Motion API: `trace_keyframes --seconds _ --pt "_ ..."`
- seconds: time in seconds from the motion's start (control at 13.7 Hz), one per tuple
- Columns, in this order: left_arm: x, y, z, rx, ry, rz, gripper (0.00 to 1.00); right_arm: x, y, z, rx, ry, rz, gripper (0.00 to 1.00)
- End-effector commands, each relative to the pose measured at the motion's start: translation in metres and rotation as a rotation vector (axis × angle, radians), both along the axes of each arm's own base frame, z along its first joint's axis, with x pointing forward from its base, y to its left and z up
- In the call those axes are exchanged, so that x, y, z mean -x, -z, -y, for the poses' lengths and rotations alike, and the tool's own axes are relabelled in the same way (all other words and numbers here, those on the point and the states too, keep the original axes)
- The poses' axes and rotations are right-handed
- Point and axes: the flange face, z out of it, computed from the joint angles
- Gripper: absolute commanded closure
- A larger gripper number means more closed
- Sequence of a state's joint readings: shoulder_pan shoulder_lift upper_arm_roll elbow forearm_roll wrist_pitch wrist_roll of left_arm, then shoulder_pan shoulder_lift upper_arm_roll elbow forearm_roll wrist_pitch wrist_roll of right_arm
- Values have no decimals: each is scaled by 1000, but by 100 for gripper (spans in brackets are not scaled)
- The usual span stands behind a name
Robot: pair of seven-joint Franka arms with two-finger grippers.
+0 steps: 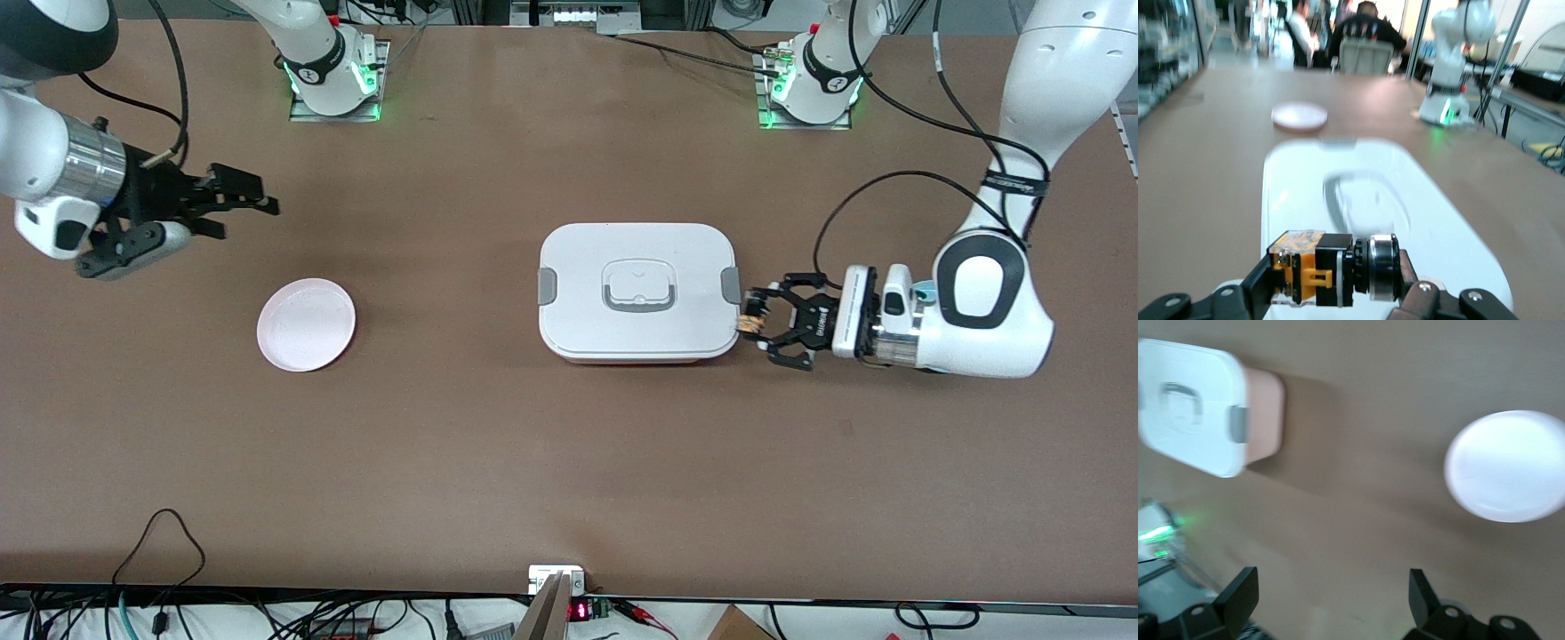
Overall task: Transfer orange switch to right arm and place
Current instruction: 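Carry the switch over the box while the right gripper reaches toward it, then close the right gripper on the switch and open the left gripper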
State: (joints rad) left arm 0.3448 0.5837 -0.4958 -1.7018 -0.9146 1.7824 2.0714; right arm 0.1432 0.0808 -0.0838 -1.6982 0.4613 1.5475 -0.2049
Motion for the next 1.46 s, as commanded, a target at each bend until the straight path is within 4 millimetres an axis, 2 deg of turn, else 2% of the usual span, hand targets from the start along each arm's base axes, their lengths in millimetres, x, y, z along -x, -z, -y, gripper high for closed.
trace_keyframes --seconds 0.0,0.15,0.37,0.51,0.66,0.73,0.8,0.88,1.02,1.1,1.39 --pt "2 -6 47 172 49 43 96 -2 20 -15 -201 41 -83 0" --pt "13 -8 92 253 40 5 97 -13 45 -34 -344 77 -140 0" --pt "17 -15 127 367 -10 54 100 -29 89 -68 -561 137 -239 0" --pt "22 -22 151 419 -33 43 100 -25 111 -90 -691 185 -239 0" --pt "19 -25 170 398 -106 59 100 -15 137 -123 -811 240 -179 0" --pt "24 -29 189 415 -134 48 100 -9 147 -142 -863 270 -146 0" --pt "25 -30 199 414 -177 41 100 -3 156 -160 -911 308 -110 0" --pt "27 -32 209 404 -194 43 100 5 162 -179 -948 342 -87 0" --pt "30 -49 221 392 -242 62 100 21 166 -217 -998 406 -45 0" --pt "32 -47 226 369 -260 66 100 27 166 -232 -1006 421 -37 0" --pt "38 -48 240 380 -279 40 100 28 164 -238 -1026 445 -26 0"
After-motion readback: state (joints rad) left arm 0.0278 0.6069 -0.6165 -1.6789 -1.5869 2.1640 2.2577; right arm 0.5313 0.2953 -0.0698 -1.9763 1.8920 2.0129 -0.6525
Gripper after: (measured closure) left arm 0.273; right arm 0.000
